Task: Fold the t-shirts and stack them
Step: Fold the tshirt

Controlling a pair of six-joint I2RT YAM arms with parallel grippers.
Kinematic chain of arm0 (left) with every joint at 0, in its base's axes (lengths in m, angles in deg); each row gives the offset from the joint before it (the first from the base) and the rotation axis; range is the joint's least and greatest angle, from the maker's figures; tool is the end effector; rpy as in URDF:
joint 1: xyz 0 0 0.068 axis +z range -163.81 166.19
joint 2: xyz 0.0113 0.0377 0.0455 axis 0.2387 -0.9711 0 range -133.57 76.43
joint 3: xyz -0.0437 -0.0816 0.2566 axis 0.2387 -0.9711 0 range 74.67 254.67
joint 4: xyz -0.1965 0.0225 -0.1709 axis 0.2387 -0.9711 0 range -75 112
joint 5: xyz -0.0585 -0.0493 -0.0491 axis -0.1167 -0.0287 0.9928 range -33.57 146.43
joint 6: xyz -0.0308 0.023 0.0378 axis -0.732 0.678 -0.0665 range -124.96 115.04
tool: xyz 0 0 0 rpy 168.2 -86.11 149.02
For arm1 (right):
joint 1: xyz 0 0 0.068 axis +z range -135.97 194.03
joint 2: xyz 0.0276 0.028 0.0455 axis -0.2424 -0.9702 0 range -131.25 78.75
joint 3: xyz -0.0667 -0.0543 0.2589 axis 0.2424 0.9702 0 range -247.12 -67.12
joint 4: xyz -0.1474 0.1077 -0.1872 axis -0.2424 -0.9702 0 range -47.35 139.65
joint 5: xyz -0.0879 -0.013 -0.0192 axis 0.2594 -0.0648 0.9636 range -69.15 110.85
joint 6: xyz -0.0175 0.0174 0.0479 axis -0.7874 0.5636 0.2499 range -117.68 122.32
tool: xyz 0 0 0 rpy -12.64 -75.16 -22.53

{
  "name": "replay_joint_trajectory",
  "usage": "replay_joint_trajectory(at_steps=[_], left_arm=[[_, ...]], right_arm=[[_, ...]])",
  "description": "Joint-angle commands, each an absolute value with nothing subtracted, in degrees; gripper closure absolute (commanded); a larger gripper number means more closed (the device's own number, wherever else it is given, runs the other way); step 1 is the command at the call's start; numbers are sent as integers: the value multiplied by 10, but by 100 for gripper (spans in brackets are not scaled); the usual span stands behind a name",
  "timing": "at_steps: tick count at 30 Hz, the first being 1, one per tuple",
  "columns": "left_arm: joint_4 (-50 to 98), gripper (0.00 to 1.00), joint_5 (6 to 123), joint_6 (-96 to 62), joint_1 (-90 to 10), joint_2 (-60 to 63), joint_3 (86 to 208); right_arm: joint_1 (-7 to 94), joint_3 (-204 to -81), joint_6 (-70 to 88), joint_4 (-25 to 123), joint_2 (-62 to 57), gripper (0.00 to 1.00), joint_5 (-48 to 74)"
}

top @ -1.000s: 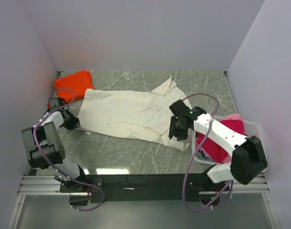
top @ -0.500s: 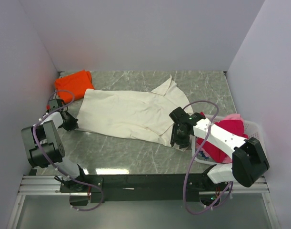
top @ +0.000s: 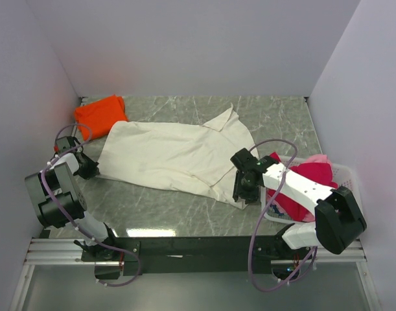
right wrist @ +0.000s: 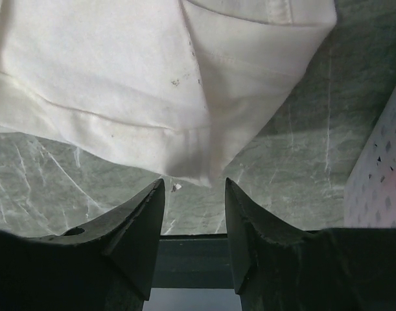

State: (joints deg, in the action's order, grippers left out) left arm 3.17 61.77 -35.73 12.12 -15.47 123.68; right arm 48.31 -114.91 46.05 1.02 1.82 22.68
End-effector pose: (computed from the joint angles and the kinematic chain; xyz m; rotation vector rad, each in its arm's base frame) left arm 0.2721 0.1286 0.1582 -1.2301 2.3456 -0.1518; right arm 0.1881 0.1266 0.1967 0.2481 2.9408 0.1625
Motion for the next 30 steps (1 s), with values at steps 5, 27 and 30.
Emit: replay_joint_trajectory(at_steps=[5, 27, 30], left_arm=[[39, 99, 609, -341, 127, -171, 1244], [35, 99, 549, -314, 129, -180, 1272], [37, 99, 546, -312, 129, -176, 1270]], right_arm=[[491, -1110, 456, 73, 9, 51, 215], [490, -1102, 423, 16, 9, 99, 230], [491, -1105, 421, -5, 4, 99, 237]])
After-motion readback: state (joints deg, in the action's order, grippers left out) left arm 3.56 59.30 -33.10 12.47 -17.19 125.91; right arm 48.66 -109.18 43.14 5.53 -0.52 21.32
